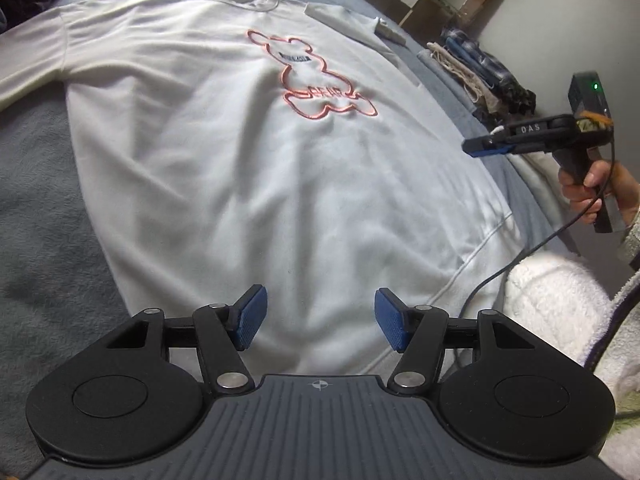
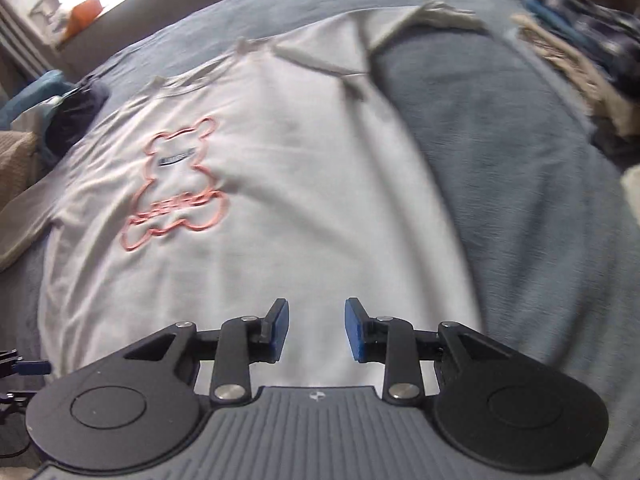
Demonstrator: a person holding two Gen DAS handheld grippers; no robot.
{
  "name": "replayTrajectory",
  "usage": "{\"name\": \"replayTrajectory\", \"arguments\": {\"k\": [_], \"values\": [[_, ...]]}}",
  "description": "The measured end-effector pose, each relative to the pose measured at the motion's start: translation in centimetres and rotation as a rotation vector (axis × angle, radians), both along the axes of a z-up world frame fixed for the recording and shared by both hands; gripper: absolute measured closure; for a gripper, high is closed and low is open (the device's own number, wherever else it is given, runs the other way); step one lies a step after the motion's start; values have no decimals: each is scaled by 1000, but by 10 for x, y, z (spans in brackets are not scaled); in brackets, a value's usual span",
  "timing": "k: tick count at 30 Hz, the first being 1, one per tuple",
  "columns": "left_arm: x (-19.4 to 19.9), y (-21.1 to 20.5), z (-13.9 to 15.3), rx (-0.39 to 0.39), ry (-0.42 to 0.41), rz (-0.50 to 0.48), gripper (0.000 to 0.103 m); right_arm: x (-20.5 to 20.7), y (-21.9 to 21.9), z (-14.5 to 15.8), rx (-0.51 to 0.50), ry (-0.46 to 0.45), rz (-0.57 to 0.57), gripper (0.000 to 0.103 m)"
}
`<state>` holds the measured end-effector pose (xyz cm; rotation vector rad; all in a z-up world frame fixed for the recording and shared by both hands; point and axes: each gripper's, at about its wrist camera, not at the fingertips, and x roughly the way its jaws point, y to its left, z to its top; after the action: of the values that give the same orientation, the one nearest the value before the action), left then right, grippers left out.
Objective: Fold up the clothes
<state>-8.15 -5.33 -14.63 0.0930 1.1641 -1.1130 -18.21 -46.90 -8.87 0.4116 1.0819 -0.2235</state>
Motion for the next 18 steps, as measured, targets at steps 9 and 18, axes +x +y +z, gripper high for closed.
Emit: {"name": "replayTrajectory", "arguments": {"k": [9,18], "values": [[-6,41,-8,-4,186,-6,44,-11,117,-30,48,226,474,68],[31,-19,21,-116,-111,62,43,109,155,11,32,-128,455,68]]}}
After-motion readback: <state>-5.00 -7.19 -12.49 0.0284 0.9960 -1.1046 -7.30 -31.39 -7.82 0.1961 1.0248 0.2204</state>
